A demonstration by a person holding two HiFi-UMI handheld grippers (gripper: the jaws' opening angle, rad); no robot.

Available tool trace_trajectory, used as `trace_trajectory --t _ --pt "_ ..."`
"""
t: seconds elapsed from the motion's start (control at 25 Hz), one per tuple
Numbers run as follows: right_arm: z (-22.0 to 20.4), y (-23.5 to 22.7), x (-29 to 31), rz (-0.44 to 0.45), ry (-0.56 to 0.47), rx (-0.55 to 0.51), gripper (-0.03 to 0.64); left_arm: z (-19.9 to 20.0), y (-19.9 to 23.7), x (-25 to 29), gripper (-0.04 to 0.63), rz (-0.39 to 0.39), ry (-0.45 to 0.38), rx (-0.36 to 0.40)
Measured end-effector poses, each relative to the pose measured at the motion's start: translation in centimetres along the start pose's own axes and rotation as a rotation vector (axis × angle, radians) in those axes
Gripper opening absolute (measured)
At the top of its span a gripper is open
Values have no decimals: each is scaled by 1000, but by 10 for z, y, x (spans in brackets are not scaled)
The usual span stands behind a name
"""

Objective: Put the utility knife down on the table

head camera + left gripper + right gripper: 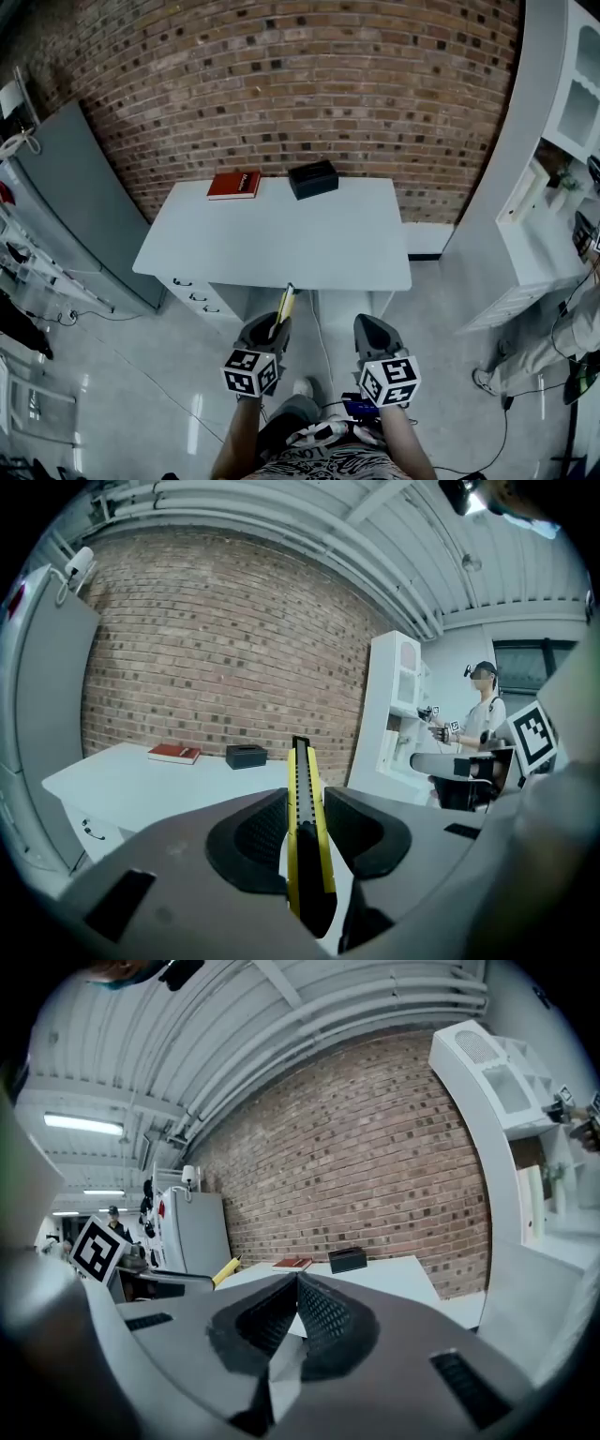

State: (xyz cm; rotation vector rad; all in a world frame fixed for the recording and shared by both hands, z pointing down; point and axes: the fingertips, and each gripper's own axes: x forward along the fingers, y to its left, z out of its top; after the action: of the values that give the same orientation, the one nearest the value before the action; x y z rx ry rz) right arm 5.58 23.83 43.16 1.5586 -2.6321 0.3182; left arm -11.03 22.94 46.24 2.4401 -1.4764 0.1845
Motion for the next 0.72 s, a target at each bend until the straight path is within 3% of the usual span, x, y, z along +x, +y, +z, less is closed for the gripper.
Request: trace_trajectory --t 0.36,0.72 --pt "-7 -30 63 -10 42 7 3 9 38 60 124 -15 7 -21" --pt "-2 -71 212 -45 129 -13 3 46 123 192 124 -90 56 -25"
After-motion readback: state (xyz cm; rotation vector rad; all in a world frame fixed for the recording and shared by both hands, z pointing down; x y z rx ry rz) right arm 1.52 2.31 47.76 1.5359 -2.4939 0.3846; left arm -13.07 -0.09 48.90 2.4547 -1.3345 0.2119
